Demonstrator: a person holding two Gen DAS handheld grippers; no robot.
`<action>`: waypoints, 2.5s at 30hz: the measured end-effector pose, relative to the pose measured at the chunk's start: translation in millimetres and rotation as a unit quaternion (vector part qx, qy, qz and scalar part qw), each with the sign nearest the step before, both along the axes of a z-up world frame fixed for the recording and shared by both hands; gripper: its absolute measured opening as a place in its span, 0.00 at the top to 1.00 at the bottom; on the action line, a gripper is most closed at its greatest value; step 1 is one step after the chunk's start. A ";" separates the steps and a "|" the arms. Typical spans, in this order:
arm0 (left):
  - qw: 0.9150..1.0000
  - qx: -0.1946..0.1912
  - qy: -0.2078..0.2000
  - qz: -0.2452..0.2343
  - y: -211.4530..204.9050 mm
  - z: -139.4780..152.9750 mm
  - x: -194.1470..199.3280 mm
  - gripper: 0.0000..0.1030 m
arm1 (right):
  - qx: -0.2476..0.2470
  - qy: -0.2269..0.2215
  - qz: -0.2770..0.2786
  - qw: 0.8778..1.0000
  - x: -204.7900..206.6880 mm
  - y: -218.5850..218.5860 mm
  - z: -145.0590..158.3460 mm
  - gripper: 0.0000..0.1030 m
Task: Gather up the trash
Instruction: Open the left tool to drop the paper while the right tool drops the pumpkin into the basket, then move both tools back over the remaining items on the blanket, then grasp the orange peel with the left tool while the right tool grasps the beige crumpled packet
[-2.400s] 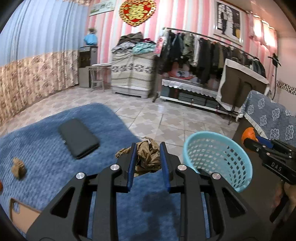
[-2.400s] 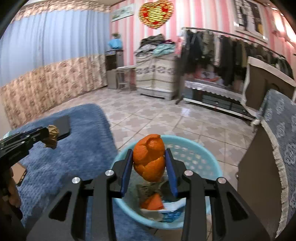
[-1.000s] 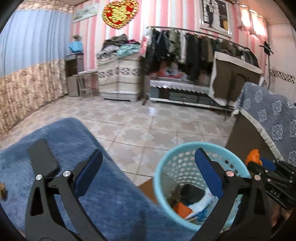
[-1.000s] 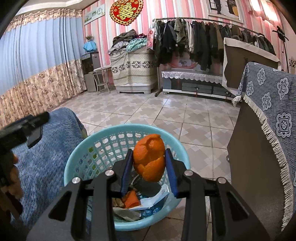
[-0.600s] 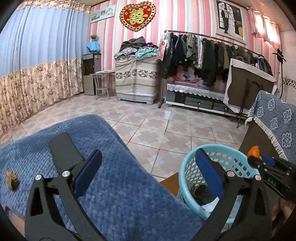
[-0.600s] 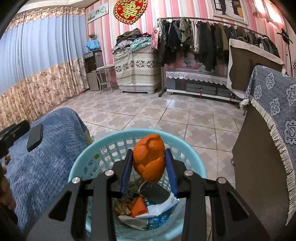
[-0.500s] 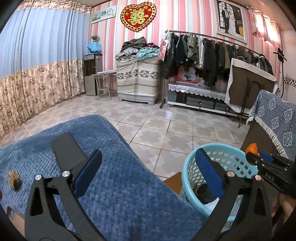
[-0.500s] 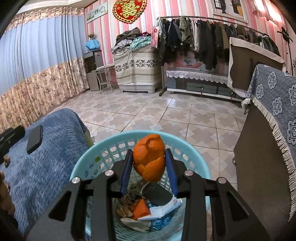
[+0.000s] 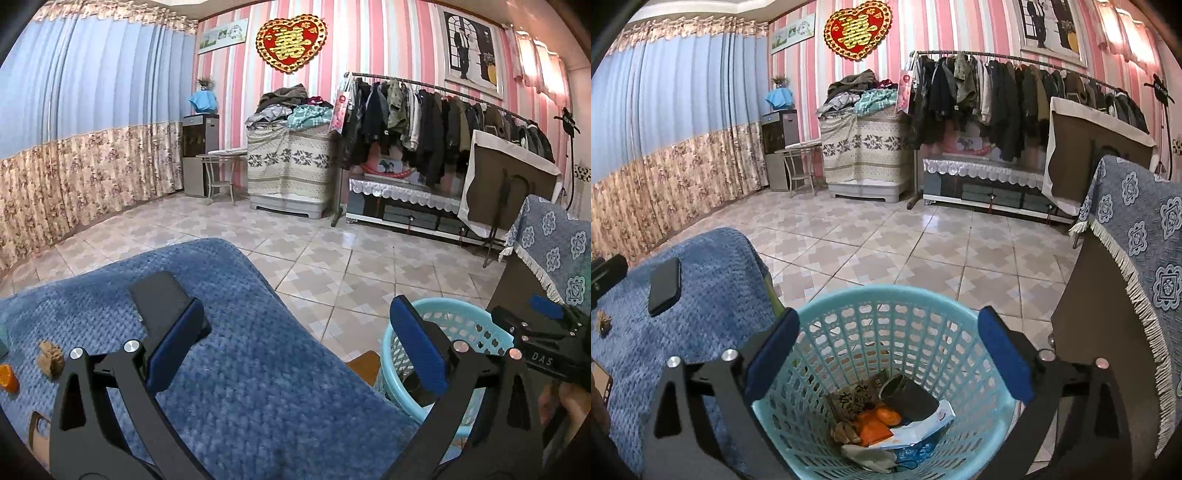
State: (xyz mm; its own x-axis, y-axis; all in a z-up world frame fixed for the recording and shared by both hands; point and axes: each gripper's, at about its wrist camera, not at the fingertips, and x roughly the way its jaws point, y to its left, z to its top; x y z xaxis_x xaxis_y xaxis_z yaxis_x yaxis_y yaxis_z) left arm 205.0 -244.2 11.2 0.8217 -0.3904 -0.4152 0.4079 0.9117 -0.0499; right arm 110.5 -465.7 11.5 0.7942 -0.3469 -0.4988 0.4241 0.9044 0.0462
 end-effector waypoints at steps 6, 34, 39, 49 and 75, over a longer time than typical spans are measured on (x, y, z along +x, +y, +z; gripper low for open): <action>1.000 -0.001 -0.007 0.016 20.3 6.9 -6.1 0.05 | 0.001 -0.001 0.008 1.000 1.2 14.1 9.0 0.04; 0.975 0.015 0.039 0.216 245.6 -26.6 1.2 0.05 | 0.019 0.022 0.165 0.986 77.0 186.3 -8.0 0.04; 0.963 0.021 0.056 0.264 300.5 -43.9 13.4 0.05 | 0.009 0.036 0.197 0.980 96.9 225.0 -18.1 0.04; 0.937 -0.012 0.126 0.326 376.1 -87.0 50.2 0.06 | -0.016 0.069 0.273 0.959 133.8 298.6 -37.3 0.04; 0.916 -0.025 0.173 0.362 426.1 -100.5 52.5 0.65 | -0.020 0.149 0.435 0.888 199.7 454.4 -54.1 0.06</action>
State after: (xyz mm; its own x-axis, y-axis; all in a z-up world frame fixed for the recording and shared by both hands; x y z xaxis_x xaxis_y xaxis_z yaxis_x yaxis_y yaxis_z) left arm 257.5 181.9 -89.3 0.6959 0.1779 -0.6957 -0.3497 0.9301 -0.1120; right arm 310.3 -11.4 -42.6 0.6046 0.3115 -0.7331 -0.4481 0.8939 0.0102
